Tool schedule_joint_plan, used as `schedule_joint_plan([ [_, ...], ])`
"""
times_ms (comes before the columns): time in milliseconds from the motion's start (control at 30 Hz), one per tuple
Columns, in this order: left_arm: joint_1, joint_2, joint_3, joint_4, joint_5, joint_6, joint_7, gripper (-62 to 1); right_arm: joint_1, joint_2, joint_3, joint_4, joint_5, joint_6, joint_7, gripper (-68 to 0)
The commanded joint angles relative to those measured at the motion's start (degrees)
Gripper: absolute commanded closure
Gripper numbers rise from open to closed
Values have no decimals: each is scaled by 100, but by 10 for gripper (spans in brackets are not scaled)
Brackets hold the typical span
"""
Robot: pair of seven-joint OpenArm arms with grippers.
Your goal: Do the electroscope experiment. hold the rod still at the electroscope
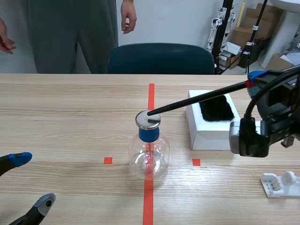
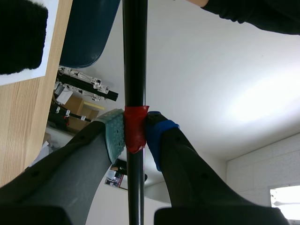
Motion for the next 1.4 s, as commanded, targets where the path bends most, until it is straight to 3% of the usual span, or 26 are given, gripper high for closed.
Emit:
schedule_joint_plan([
  [0, -15, -35, -7, 70, -57, -15, -90, -623, 81, 31, 66, 105, -2, -81, -24, -77],
  [233, -15, -35, -7, 70, -57, -15, -90, -623, 81, 28, 68, 111, 39, -81, -50, -77],
  [500, -15, -35, -7, 70, -57, -15, -90, -623, -319, -76, 343, 752, 608, -85, -133, -77],
  [667, -15, -35, -7, 70, -57, -15, -90, -623, -1174, -535, 782, 1593, 946, -83, -125, -77],
  [867, -15, -35, -7, 70, -57, -15, -90, -623, -2400, -1126, 946, 2238, 1036, -122, -37, -77],
  [1100, -15, -35, -7, 70, -57, -15, -90, -623, -3869, -1604, 946, 2339, 1084, -824, 455, -77],
  [1367, -15, -35, -7, 70, -57, -15, -90, -623, -5097, -1637, 940, 2334, 1333, -905, 1145, -77],
])
